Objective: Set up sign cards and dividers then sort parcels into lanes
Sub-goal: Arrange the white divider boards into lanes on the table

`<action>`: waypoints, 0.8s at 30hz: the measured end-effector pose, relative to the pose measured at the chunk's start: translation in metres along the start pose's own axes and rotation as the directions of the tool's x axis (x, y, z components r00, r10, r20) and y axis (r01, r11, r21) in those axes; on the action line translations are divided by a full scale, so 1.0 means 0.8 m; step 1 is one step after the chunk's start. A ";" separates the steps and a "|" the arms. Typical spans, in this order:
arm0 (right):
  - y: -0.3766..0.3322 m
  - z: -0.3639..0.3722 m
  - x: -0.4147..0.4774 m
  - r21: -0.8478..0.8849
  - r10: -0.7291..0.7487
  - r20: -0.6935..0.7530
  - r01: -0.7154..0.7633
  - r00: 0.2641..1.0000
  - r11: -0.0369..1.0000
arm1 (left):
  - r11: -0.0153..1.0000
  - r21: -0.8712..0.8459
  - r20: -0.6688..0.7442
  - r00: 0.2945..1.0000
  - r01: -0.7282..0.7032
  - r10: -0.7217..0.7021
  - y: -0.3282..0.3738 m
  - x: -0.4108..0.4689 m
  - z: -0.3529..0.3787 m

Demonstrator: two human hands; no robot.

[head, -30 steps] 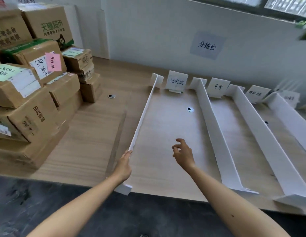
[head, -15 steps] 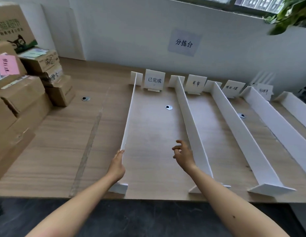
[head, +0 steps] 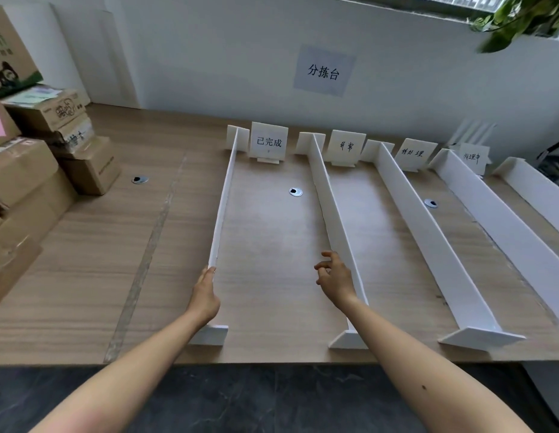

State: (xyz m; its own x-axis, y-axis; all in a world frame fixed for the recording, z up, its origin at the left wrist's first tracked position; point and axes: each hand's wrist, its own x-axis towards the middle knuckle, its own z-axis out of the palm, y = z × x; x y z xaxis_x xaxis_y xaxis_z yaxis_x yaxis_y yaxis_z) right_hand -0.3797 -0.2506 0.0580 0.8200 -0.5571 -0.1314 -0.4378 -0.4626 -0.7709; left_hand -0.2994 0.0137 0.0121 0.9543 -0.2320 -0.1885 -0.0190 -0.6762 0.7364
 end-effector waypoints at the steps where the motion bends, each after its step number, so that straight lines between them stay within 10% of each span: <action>1: 0.002 0.000 0.000 0.003 0.001 0.000 -0.001 1.000 1.000 | 1.000 0.002 -0.004 1.000 0.000 0.000 0.000 0.000 0.001; 24: 0.005 -0.002 0.006 -0.004 0.020 0.015 -0.020 1.000 1.000 | 1.000 0.006 -0.008 1.000 0.016 -0.016 -0.009 0.018 0.000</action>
State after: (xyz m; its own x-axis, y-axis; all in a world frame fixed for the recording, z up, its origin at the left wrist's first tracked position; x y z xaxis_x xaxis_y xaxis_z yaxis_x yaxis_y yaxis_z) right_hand -0.3781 -0.2567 0.0551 0.8163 -0.5560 -0.1563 -0.4558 -0.4540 -0.7656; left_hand -0.2858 0.0154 0.0040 0.9568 -0.2157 -0.1947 -0.0057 -0.6839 0.7295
